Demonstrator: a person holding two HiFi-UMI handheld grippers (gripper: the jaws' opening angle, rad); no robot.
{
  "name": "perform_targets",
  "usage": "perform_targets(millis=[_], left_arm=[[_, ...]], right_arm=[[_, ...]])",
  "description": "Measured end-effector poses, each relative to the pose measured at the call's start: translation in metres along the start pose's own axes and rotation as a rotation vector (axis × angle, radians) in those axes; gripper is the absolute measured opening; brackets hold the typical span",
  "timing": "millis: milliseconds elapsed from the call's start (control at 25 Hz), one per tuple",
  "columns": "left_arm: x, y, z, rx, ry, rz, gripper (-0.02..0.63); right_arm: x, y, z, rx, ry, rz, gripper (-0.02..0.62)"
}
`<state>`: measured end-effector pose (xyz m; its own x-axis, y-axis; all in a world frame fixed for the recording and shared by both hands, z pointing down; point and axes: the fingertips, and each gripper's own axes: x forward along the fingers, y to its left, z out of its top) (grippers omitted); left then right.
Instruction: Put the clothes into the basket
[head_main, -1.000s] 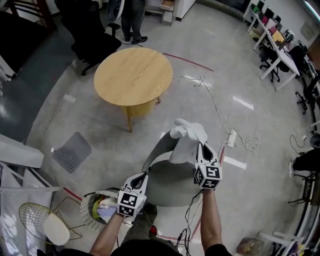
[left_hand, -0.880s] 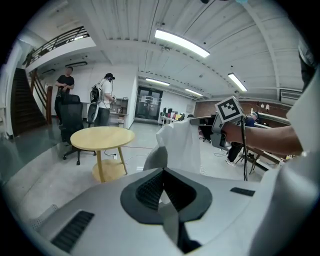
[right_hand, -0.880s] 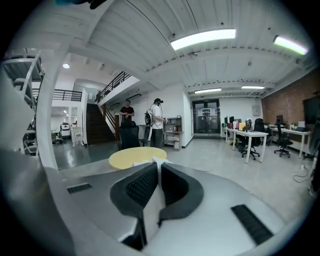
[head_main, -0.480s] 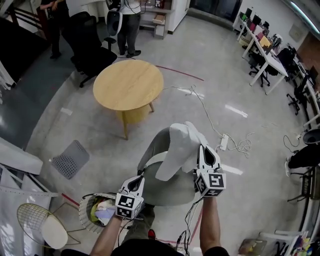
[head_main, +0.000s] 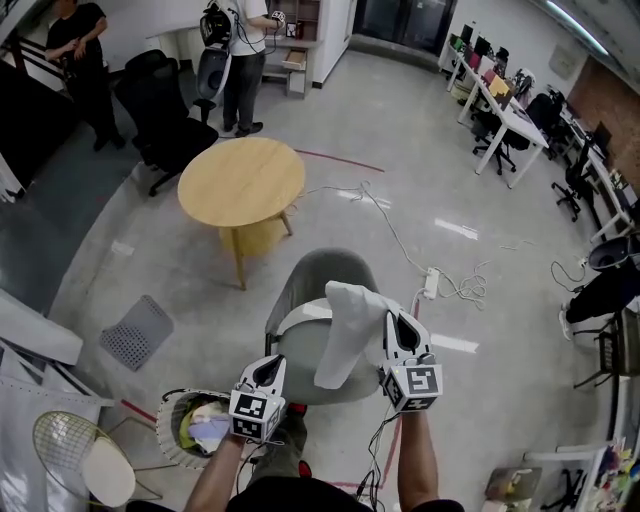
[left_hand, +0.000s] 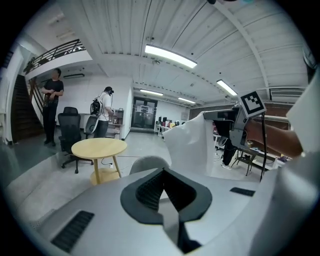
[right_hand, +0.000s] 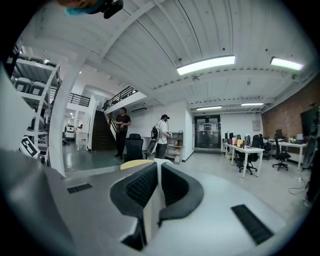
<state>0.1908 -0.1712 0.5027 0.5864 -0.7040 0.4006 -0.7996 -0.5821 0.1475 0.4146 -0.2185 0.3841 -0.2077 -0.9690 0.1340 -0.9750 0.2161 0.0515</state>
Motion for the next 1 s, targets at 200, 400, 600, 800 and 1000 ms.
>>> perform_targets(millis=[200, 400, 600, 800, 1000], left_arm=[[-0.034, -0.021, -0.001, 0.011, -0.025, -0.005, 0.006], [-0.077, -0.043, -0.002, 0.017, -0.058, 0.003, 0.006], [-0.119, -0.049, -0.019, 0.014, -0.08, 0.041, 0.006], [-0.164, -0.049, -0.044, -0.002, -0.097, 0.108, 0.006], [-0.215, -0.038, -0.06, -0.023, -0.109, 0.203, 0.006]], right_arm=[[-0.055, 0.027, -0.01, 0.015, 0.026, 0.011, 0.035], [-0.114, 0.06, -0.016, 0.055, 0.05, 0.03, 0.035], [-0.154, 0.095, -0.035, 0.071, 0.059, 0.064, 0.035], [-0.183, 0.135, -0.047, 0.05, 0.051, 0.145, 0.035], [-0.196, 0.179, -0.04, 0.041, 0.029, 0.25, 0.035]])
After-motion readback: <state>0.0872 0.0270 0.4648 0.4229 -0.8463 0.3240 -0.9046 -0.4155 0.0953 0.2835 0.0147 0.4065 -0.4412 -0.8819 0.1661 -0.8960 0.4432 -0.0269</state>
